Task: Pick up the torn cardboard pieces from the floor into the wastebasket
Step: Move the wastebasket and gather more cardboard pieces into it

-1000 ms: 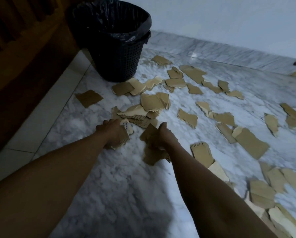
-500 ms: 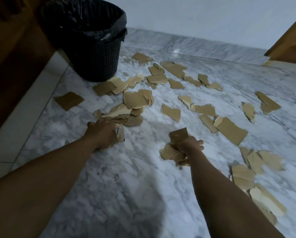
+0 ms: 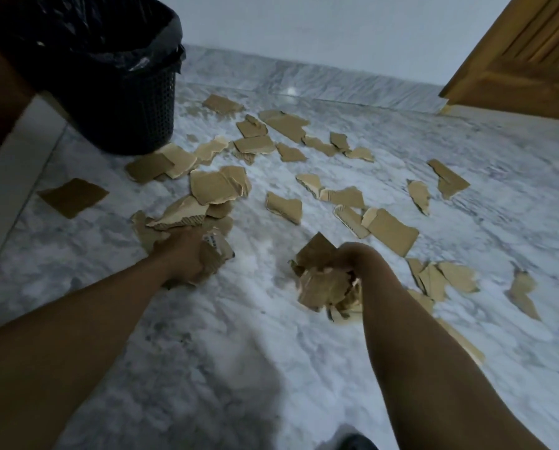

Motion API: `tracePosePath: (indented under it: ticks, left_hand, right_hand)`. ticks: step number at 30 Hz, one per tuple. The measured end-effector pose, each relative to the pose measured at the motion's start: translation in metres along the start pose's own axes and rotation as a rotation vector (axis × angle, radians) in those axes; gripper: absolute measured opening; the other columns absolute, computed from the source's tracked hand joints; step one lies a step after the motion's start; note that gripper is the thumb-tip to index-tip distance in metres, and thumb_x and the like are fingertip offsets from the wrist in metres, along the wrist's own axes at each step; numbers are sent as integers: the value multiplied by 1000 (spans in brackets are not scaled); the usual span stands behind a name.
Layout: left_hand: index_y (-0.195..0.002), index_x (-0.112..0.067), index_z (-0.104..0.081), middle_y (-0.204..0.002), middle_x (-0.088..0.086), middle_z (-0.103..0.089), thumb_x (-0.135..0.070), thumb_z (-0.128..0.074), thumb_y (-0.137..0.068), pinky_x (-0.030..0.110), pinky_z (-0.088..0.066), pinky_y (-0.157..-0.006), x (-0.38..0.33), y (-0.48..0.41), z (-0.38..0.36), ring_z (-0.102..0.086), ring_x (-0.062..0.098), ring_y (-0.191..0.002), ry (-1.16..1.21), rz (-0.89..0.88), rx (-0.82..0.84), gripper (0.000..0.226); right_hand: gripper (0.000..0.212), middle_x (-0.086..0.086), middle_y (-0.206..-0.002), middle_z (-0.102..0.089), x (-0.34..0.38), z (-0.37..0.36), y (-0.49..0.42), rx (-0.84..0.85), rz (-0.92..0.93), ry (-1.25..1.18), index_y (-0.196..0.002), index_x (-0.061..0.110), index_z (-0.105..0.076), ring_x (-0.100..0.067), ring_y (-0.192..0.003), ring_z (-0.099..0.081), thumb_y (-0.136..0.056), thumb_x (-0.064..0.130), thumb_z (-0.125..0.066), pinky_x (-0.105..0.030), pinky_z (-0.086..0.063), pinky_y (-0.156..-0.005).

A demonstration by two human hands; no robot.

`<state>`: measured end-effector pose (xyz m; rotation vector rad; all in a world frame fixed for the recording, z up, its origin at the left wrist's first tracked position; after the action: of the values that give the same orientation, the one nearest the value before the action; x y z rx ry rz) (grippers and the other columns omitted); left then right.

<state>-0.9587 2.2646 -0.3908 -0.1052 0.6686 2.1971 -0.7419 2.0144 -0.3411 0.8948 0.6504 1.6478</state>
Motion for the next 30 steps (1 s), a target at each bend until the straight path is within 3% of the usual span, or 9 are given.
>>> tracePosePath:
  ticks: [2, 5, 7, 10, 14, 17, 21, 25, 30]
  left_hand:
    - [-151, -23, -26, -145, 8, -45, -35, -67, -82, 47, -47, -93, 0, -8, -4, -47, 36, -129, 40, 7, 29, 81]
    - [-144, -23, -27, -127, 10, -55, -43, -61, -76, 49, -52, -85, 6, -23, -15, -56, 37, -113, 140, -5, 97, 79]
    - [-144, -22, -27, -124, 13, -56, -37, -60, -78, 46, -53, -81, 7, -25, -16, -58, 36, -107, 124, -5, 104, 76]
    - [-149, -30, -23, -136, 8, -53, -40, -62, -79, 48, -53, -87, 3, -16, -10, -56, 34, -115, 126, -15, 42, 81]
    - [-143, -27, -37, -140, 4, -51, -45, -68, -78, 50, -50, -93, 14, -8, -6, -52, 33, -125, 95, 17, 0, 74]
    - [-139, -24, -42, -139, 6, -50, -44, -68, -78, 51, -48, -96, 31, -2, 1, -50, 33, -125, 70, 67, 11, 69]
    - [-135, -23, -44, -141, 9, -46, -49, -64, -76, 53, -46, -99, 57, -3, 7, -49, 35, -125, 80, 164, 22, 68]
    - [-126, -14, -53, -133, 17, -48, -60, -60, -67, 47, -47, -98, 57, -22, 19, -50, 38, -121, 122, 156, -9, 76]
    - [-152, -27, -26, -146, 14, -29, -49, -70, -73, 43, -40, -109, 34, -55, 35, -39, 37, -133, 195, 178, -28, 92]
  right_hand:
    - [43, -16, -108, -67, -39, 4, -5, -31, -118, 154, -107, 2, -63, -32, -93, -65, -84, 36, -74, -46, -55, -89]
    - [91, -11, -118, -66, -79, -22, -32, -104, -117, 167, -118, 12, -68, -30, -108, -63, -41, 59, -81, -41, -50, -93]
    - [96, -8, -112, -68, -85, -42, -54, -152, -45, 105, -113, 18, -70, -29, -106, -63, -28, 63, -75, -40, -51, -92]
    - [74, -7, -106, -70, -44, -59, -42, -184, 124, 27, -112, 15, -69, -29, -103, -65, -49, 52, -82, -44, -53, -91]
    - [72, -6, -109, -57, 28, -88, -24, -162, 250, -22, -121, 10, -49, -24, -99, -57, -68, 43, -85, -37, -49, -77]
    - [55, -6, -111, -63, 76, -118, -20, -94, 349, 61, -119, 8, -60, -22, -97, -60, -81, 43, -77, -33, -50, -79]
    - [50, -1, -97, -61, 117, -143, -13, -4, 436, 137, -109, 14, -62, -19, -89, -59, -77, 48, -78, -29, -44, -71]
    - [57, -3, -107, -65, 124, -148, -17, 19, 447, 163, -114, 13, -63, -20, -95, -62, -74, 50, -80, -33, -53, -80]
    - [56, -7, -115, -65, 122, -150, -28, 63, 412, 93, -118, 13, -64, -22, -98, -61, -76, 46, -81, -34, -53, -86]
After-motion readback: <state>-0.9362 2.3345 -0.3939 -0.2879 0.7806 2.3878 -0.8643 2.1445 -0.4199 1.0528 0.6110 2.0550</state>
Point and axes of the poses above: each hand's wrist, its own y-axis away from the middle knuckle, its own z-axis out of the back of the hand, x = y × z, the point moved 3 cm from there along -y, towards the middle knuckle
